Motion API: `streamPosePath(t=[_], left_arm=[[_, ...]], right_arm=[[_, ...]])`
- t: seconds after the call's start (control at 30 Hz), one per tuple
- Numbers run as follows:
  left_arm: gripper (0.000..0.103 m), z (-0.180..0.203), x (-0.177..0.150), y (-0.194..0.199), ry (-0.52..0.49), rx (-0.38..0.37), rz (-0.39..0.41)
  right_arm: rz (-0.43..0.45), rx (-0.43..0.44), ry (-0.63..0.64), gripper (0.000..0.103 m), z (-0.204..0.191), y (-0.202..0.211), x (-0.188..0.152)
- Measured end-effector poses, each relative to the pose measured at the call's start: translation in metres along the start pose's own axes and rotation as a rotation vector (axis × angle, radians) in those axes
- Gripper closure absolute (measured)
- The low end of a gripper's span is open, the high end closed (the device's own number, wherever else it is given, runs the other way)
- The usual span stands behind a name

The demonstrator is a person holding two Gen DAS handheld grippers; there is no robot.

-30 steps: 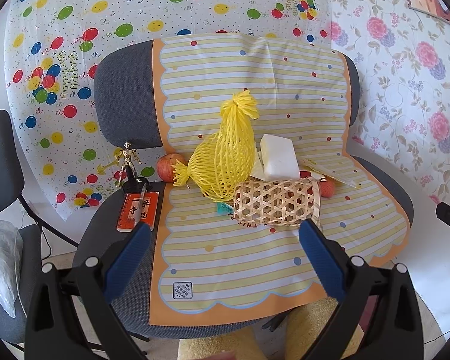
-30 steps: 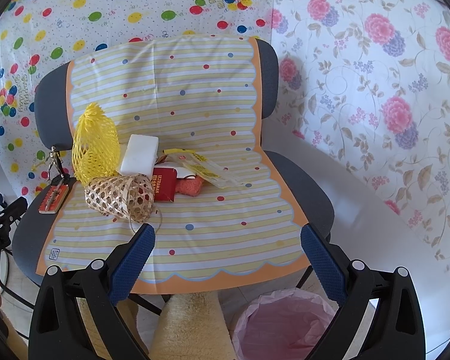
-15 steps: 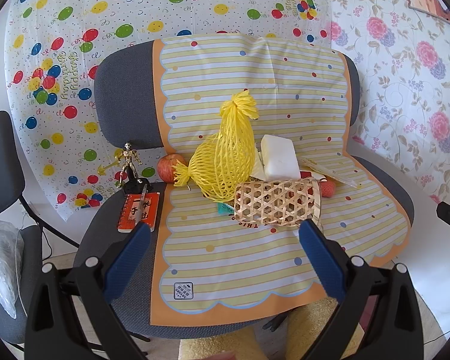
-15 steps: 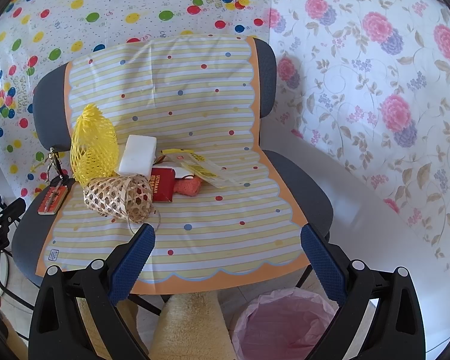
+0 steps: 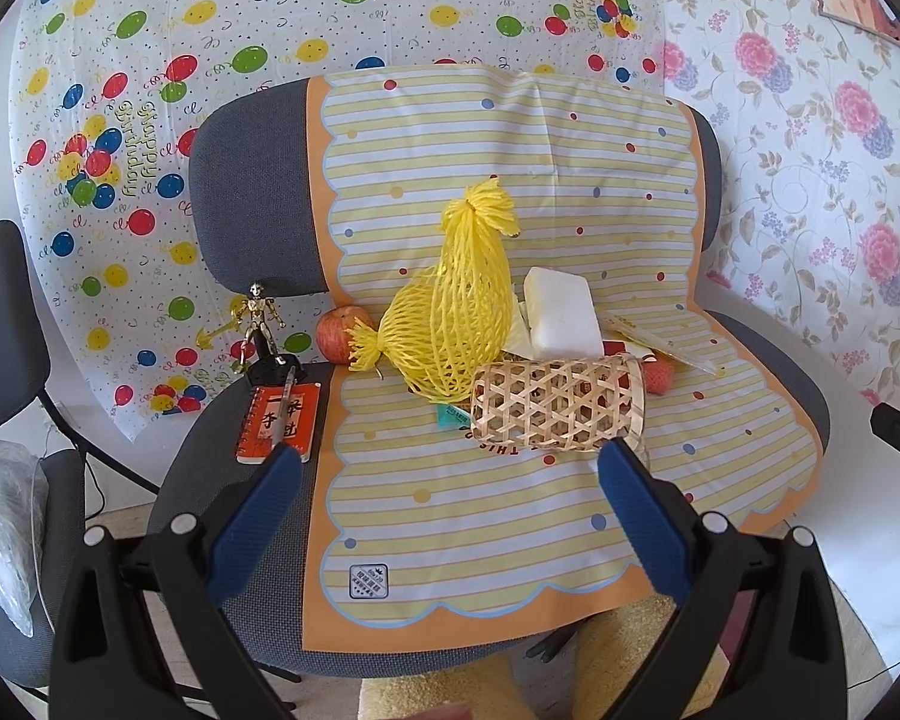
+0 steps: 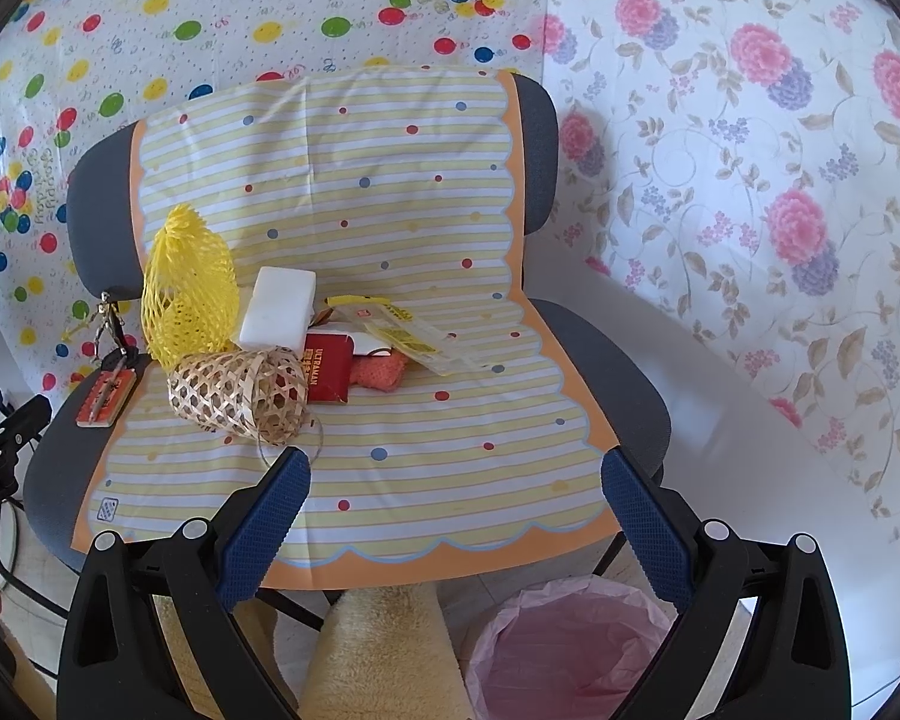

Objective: Collect trash

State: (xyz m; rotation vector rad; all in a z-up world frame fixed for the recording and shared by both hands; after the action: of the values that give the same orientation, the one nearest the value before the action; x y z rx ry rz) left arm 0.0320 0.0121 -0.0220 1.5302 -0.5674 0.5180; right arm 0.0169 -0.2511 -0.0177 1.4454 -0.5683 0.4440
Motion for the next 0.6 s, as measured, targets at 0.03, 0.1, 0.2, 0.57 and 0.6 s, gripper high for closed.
streamPosePath(t=[0.03, 0.1, 0.2, 0.57, 0.6], left_arm=[[0.007, -0.0005, 0.0002, 0.0001, 0.001, 0.0, 0.0], [0.007, -0.0015, 0.0005, 0.0003, 0.003, -0.001, -0.001], [0.007, -0.0009, 0.0001, -0.0009, 0.002, -0.002, 0.0], [0.007, -0.0038, -0.0004, -0.0038, 0.006, -0.001, -0.006], [0.007, -0.0043, -0.0006, -0.0045, 0.005, -0.001, -0.008]], right_arm=[[0.001, -0.002, 0.0, 0.006, -0.0012, -0.0004, 0.0003], [-0.001, -0.001, 0.0, 0.006, -0.0021, -0.0007, 0.0008], [-0.002, -0.002, 0.0, 0.006, -0.0022, -0.001, 0.0007], [-0.007, -0.004, 0.002, 0.006, -0.0029, -0.0024, 0.0008], [-0.009, -0.004, 0.002, 0.006, -0.0027, -0.0034, 0.0003]])
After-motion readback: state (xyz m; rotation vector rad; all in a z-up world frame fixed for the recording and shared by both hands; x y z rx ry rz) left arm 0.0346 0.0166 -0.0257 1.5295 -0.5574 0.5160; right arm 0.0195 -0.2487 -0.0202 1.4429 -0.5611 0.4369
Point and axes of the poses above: each gripper's, at about its wrist camera, not at the fingertips, and y roughly against the way its jaws point, z to its right, x to its top, the point moved 4 cm from there along -y, roughly the way its jaws point, and after that the axes turned 13 degrees about -z, right-handed, at the moved point
